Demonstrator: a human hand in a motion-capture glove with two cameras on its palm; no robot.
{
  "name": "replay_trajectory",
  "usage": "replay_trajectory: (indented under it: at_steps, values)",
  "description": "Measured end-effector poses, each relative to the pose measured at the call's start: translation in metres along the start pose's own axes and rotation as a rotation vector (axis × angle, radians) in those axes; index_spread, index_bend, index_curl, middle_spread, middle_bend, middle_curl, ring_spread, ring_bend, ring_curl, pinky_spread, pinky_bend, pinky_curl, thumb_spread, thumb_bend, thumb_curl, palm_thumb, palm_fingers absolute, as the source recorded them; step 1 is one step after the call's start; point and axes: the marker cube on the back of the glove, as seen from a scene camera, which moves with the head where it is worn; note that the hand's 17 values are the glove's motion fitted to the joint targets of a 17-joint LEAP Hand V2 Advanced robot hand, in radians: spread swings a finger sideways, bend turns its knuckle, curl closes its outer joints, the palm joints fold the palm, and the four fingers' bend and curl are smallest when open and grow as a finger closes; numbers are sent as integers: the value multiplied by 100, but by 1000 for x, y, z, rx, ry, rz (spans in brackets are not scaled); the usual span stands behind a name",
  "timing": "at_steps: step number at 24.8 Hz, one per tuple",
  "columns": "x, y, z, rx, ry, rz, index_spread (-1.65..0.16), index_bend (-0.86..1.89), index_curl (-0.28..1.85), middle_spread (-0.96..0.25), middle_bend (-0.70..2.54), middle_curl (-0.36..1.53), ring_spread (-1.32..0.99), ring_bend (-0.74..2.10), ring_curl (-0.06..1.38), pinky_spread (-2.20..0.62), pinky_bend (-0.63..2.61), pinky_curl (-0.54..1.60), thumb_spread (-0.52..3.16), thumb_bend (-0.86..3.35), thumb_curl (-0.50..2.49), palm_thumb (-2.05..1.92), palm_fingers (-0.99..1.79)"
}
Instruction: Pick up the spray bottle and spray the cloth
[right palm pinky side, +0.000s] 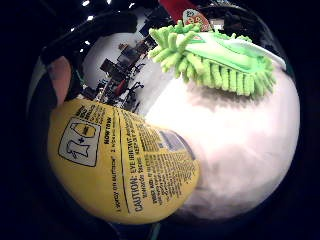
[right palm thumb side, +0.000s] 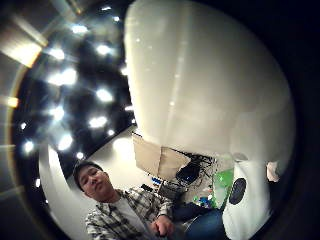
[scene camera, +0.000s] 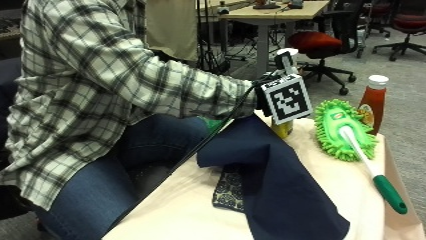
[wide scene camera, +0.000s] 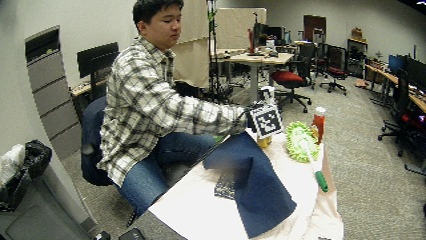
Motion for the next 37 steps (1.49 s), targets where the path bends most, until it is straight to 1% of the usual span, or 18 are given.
replay_trajectory:
  at_steps: [5,12,14,16,17,18,20,21,23,26,30,34,37]
  values:
    - [3,-1,-4,47,-36,14,-27,13,43,-12,39,54,-18,43,47,-2,24,38,34,-3,74,118,103]
    - [3,1,-5,32,-26,63,-27,14,43,-12,38,54,-19,42,47,-2,21,38,33,-3,73,118,104]
    - [1,3,-8,7,4,73,-27,13,42,-12,36,53,-18,42,47,0,19,38,37,-5,72,114,98]
    - [-4,7,-13,-28,31,75,-27,13,42,-11,34,53,-17,41,47,3,16,38,46,-6,70,108,87]
    - [-8,9,-16,-46,41,73,-27,12,42,-11,34,53,-17,36,46,5,15,37,51,-7,70,104,76]
    - [-13,12,-21,-63,52,70,-27,13,43,-10,32,52,-15,32,46,7,16,38,54,-7,69,102,62]
    - [-24,17,-31,-94,91,61,-30,10,42,-8,22,49,-10,26,47,11,20,41,60,-9,66,93,22]
    - [-30,22,-37,-107,120,56,-31,10,43,-7,16,48,-9,23,47,12,24,43,63,-10,65,89,7]
    - [-46,33,-53,-133,192,50,-33,12,41,-7,14,45,-6,19,45,14,25,42,69,-10,62,82,2]
    - [-72,59,-82,-169,367,64,-35,13,36,-6,13,40,-4,18,38,16,26,37,78,-11,57,67,2]
    - [-108,111,-127,-188,654,150,-35,17,35,-7,14,37,-1,21,36,17,27,35,89,-10,51,49,6]
    - [-144,196,-170,-191,929,294,-34,18,35,-5,20,37,4,20,34,18,22,34,97,-7,47,40,11]
    - [-162,271,-189,-161,1156,358,-34,19,35,-5,19,36,6,18,34,18,22,34,101,-6,45,35,9]
